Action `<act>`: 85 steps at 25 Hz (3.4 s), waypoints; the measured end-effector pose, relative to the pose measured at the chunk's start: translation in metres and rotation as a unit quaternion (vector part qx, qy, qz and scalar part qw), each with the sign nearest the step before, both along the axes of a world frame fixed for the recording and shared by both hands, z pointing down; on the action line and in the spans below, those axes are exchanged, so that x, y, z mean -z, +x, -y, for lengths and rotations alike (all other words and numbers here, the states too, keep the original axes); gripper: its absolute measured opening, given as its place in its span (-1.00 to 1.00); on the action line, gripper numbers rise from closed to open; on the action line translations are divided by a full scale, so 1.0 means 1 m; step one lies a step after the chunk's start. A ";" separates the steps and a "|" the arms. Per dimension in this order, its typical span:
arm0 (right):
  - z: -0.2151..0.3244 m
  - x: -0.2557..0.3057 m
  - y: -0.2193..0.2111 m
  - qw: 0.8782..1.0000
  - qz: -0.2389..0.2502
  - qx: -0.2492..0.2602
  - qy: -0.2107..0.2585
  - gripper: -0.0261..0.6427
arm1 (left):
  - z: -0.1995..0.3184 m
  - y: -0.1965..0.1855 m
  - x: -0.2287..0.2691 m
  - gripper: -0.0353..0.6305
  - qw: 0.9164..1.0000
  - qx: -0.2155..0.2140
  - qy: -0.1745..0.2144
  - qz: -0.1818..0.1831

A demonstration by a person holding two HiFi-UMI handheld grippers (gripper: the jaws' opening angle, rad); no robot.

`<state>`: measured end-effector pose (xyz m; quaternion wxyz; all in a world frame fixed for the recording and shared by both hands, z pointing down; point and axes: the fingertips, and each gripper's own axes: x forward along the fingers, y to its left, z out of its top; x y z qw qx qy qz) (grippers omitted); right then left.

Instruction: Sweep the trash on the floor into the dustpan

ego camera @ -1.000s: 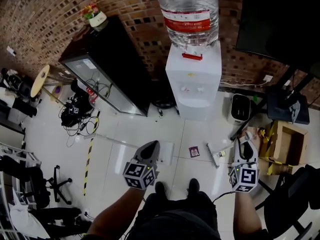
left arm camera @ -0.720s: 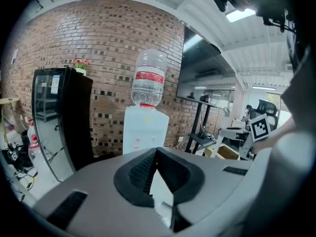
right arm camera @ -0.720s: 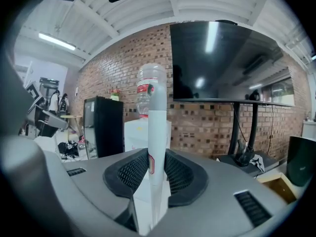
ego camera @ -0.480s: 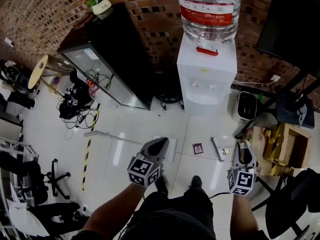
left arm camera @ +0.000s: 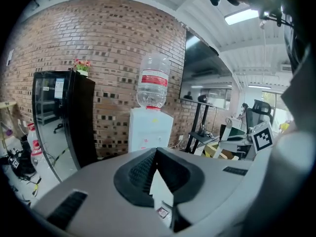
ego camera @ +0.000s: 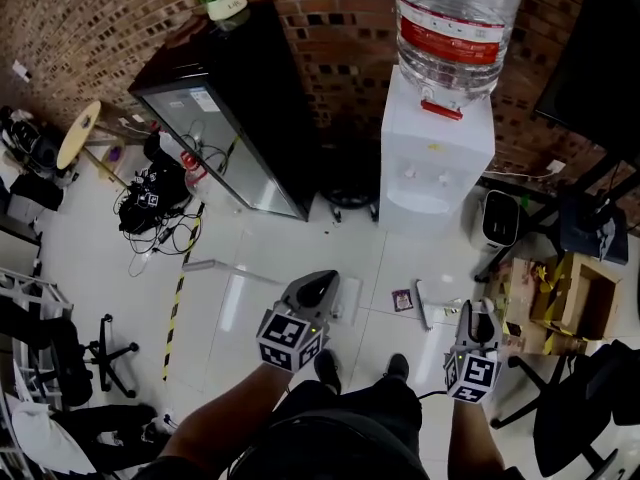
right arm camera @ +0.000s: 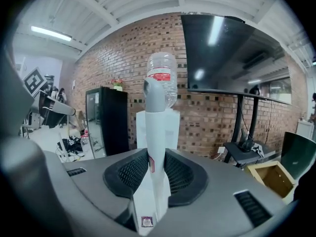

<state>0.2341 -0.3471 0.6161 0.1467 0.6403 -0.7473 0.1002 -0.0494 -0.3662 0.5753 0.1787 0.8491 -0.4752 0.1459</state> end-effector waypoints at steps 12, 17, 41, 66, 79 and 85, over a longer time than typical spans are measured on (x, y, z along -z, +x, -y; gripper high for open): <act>-0.026 -0.006 -0.136 0.999 0.014 -0.005 -0.029 -0.56 | -0.030 -0.085 0.005 -0.89 0.999 -0.027 0.015 -0.015; -0.031 -0.008 -0.185 0.999 0.025 -0.015 -0.043 -0.56 | -0.046 -0.121 -0.003 -0.89 0.999 -0.031 0.014 -0.022; -0.069 0.029 -0.311 0.993 0.101 0.000 -0.057 -0.56 | -0.084 -0.198 0.017 -0.89 0.997 -0.025 0.054 -0.051; -0.089 0.244 -0.126 0.991 0.055 -0.025 0.120 -0.56 | -0.073 -0.067 0.157 -0.89 0.984 -0.079 0.112 -0.111; -0.105 0.327 0.003 0.987 0.065 0.036 0.139 -0.56 | -0.076 0.030 0.226 -0.89 0.983 -0.031 0.129 -0.126; -0.118 0.343 0.037 0.986 0.056 0.041 0.151 -0.56 | -0.088 0.067 0.239 -0.89 0.984 -0.053 0.141 -0.095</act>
